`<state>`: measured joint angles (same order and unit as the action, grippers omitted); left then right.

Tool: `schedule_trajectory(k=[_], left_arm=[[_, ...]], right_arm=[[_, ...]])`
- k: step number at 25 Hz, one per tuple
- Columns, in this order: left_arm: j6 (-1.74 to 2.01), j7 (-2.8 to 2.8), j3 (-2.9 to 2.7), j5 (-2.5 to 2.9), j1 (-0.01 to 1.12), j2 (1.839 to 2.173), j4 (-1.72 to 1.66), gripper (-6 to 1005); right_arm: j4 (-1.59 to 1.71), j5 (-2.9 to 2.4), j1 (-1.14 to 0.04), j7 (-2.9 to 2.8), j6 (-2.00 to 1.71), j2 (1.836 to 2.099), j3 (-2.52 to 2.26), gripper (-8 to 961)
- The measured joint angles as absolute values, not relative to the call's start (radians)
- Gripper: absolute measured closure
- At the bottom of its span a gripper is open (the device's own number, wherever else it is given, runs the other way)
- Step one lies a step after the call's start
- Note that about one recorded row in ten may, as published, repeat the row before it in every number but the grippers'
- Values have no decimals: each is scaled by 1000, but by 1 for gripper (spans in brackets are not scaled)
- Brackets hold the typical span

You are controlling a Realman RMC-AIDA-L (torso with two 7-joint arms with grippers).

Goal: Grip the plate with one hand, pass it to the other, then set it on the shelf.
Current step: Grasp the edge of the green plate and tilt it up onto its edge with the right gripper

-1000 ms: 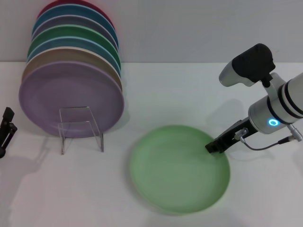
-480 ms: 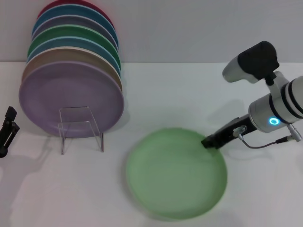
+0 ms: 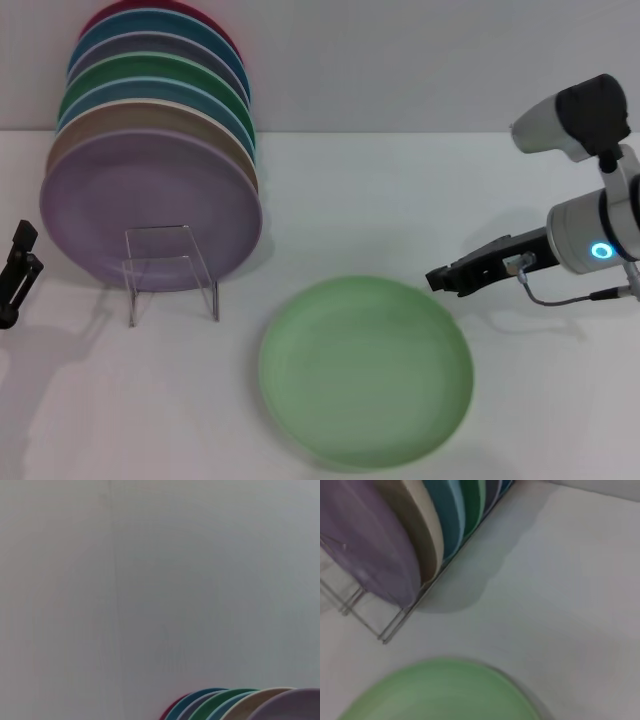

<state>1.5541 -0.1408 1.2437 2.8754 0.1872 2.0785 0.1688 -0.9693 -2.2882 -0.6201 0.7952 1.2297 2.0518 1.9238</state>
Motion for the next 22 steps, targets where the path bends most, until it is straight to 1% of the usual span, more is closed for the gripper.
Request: schedule_trajectory(k=[7,15,20,22], left_arm=[[1554,-140,1244,2876,187,2078,169,165],[1553,-140,1244,2874,187,2078,172,165],[1552,-140,1244,2874,188,2078,180,166],[1551,-140,1244,2874,188,2078,181,166]], right_arm=[[-1079,-2308,-597,760,1329,2062,2028,948],[-1036,-2398,-633,725,1330,2062,1969,775],[-1014,-2403,-650,720,1324,2062,1956,566],[-1006,-2404,-653,720,1321,2062,1956,501]])
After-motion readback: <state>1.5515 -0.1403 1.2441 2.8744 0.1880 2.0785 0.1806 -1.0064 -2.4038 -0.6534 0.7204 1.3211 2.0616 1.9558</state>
